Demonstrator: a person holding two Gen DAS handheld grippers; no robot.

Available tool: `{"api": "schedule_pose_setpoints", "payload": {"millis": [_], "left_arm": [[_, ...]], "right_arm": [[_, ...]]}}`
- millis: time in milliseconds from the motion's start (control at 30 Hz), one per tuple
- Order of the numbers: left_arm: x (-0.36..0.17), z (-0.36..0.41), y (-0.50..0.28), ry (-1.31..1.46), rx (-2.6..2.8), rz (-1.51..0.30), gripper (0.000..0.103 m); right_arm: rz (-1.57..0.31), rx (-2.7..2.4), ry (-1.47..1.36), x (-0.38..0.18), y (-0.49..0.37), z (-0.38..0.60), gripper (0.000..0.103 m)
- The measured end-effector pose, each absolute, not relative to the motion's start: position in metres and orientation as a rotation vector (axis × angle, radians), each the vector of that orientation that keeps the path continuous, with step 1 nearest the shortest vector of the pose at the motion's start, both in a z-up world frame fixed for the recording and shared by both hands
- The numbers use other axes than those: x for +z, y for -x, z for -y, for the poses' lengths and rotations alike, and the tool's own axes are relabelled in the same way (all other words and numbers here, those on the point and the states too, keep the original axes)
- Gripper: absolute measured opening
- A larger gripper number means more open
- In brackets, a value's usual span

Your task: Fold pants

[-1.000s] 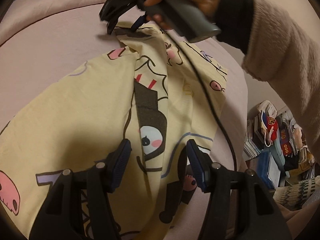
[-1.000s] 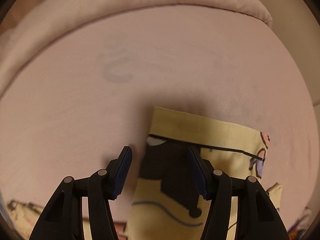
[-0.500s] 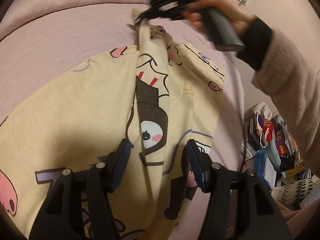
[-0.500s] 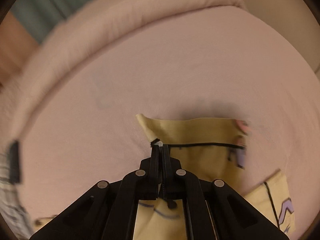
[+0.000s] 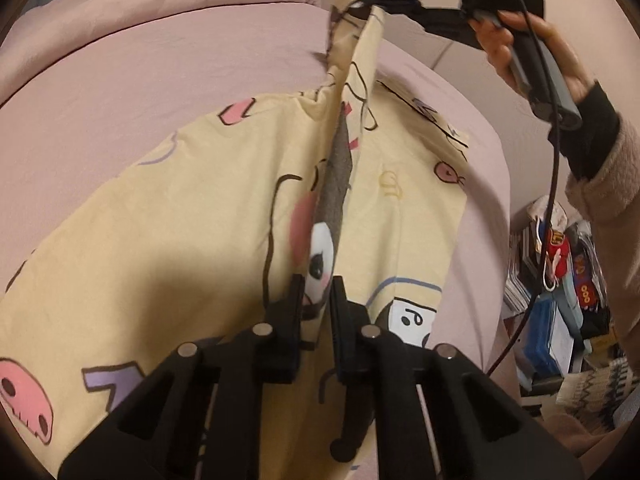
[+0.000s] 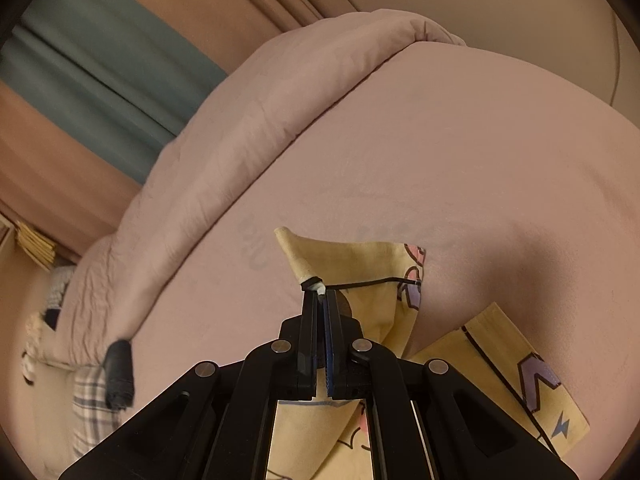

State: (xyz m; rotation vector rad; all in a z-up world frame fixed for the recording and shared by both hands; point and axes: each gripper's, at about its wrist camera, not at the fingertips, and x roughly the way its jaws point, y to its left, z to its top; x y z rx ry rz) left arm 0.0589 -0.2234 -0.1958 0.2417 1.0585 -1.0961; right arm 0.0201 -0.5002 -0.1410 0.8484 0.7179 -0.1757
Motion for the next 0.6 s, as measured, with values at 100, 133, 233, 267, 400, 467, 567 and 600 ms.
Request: {"api": "schedule_pose_setpoints", "payload": {"millis": [100,133,233,267,400,467,567,600], "left_arm": [[-0.182,0.219,-0.050,-0.242,-1.102,-0.992,0.009],[-0.177,0.220,-0.044,-0.264,-1.105,-0.964,0.007],[-0.167,0.222,-0.030,-0.323,-1.118,-0.903,0.003],[-0.164,0.224,-0.029,-0.334,-1.130,-0.890,0.003],[-0.166,0.230,-0.017,-0.386,-1.147,-0.857,0.001],[-0.176,0.238,-0.016,-0.415,-1.144,-0.883,0.001],[-0.184,0.239,-0.008,-0.479,-1.151,-0.899,0.001],[-0.184,0.240,-0.005,-0.500,-1.165,-0.897,0.001]], "right_arm": [[-0.682,-0.169,-0.881,-0.143,-0.007,0.507,0.003],[-0.662,-0.166,-0.891,-0.142,0.001,0.508,0.003],[-0.588,-0.153,-0.934,-0.141,0.032,0.510,0.003],[-0.555,-0.148,-0.947,-0.141,0.046,0.511,0.003],[-0.470,-0.173,-1.039,-0.159,0.104,0.526,0.003],[-0.481,-0.198,-1.114,-0.189,0.127,0.536,0.003],[-0.528,-0.243,-1.197,-0.235,0.146,0.539,0.003],[-0.525,-0.241,-1.221,-0.246,0.150,0.539,0.003]]}}
